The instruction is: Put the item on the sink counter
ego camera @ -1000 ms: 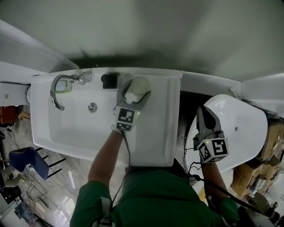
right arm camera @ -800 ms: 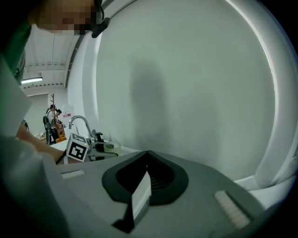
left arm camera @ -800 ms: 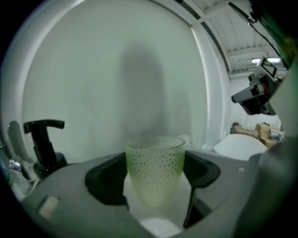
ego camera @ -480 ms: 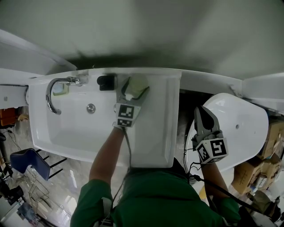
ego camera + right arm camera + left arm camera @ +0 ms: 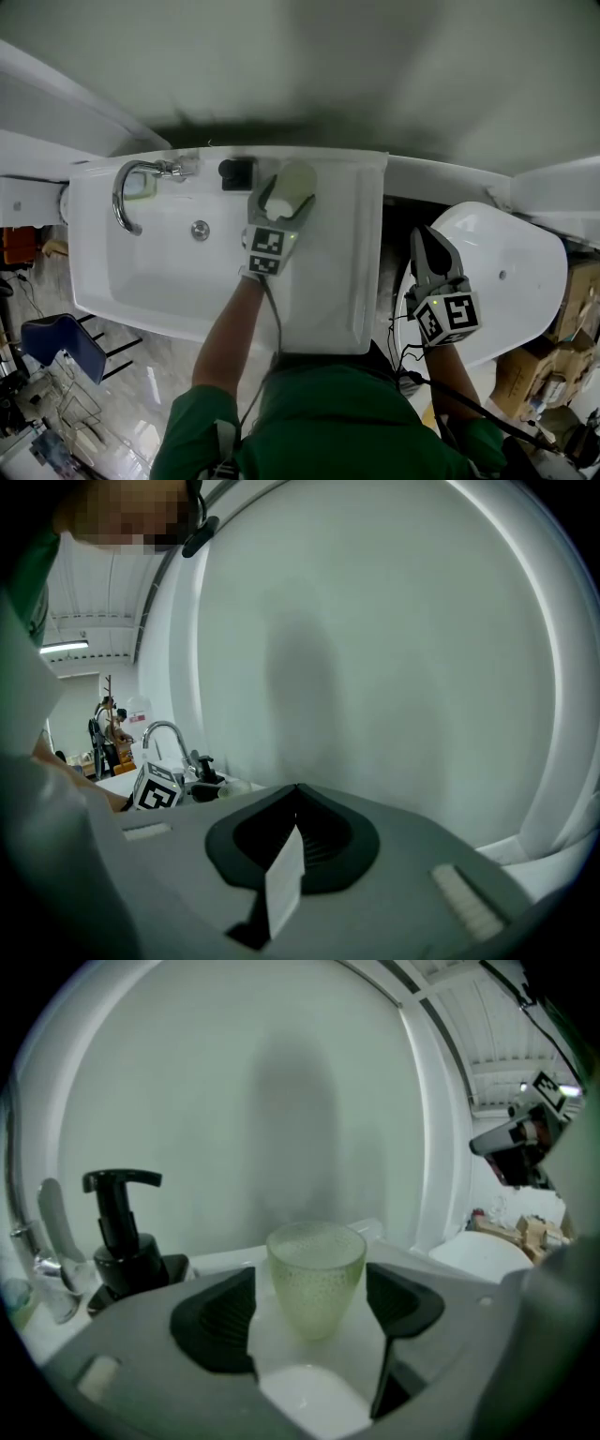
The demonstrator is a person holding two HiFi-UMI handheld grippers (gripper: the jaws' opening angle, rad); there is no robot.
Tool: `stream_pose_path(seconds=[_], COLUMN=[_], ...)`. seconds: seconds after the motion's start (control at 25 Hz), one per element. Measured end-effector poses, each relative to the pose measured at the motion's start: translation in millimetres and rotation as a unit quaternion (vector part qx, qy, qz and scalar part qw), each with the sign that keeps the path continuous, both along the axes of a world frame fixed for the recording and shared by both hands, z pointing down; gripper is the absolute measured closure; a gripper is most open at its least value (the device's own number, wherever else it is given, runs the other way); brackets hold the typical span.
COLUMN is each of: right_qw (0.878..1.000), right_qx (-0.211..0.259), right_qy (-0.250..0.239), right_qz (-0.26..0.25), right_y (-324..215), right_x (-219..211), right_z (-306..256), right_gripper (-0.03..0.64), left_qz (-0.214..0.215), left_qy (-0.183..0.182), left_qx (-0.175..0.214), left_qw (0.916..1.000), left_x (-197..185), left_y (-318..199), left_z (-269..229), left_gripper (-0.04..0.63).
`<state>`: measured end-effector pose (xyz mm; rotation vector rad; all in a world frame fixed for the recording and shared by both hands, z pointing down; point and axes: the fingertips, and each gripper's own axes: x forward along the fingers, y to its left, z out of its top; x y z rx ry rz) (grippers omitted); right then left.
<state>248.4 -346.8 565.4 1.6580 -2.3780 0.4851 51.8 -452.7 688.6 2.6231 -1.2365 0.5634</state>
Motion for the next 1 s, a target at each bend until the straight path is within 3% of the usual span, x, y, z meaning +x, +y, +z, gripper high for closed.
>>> stream_pose_path(seconds=[0.28, 0.56, 1.0], right_qw=[1.000, 0.999, 0.993], right_qx=[0.030, 0.054, 0.116], right_qy=[0.001, 0.005, 0.000], right_qz=[0.002, 0.003, -0.004], right_y=[10.2, 28.0, 55.6], right_x=[-14.4, -32.8, -62.8], right_z=[-26.9, -58.8, -117.5], right_gripper=[0.620, 0.620, 0.620], left_qz=[-0.025, -0.055, -0.082], left_qy=[0.013, 0.027, 0.037], left_qx=[0.008, 0.036, 0.108], left_qw=[0.9996, 0.9975, 0.9901], left_x=[-42.1, -80.5, -113.9], left_y=[40.7, 85.2, 132.7], left_z=[-34.7, -92.1, -201.9], left_gripper=[0.251, 0.425, 0.554])
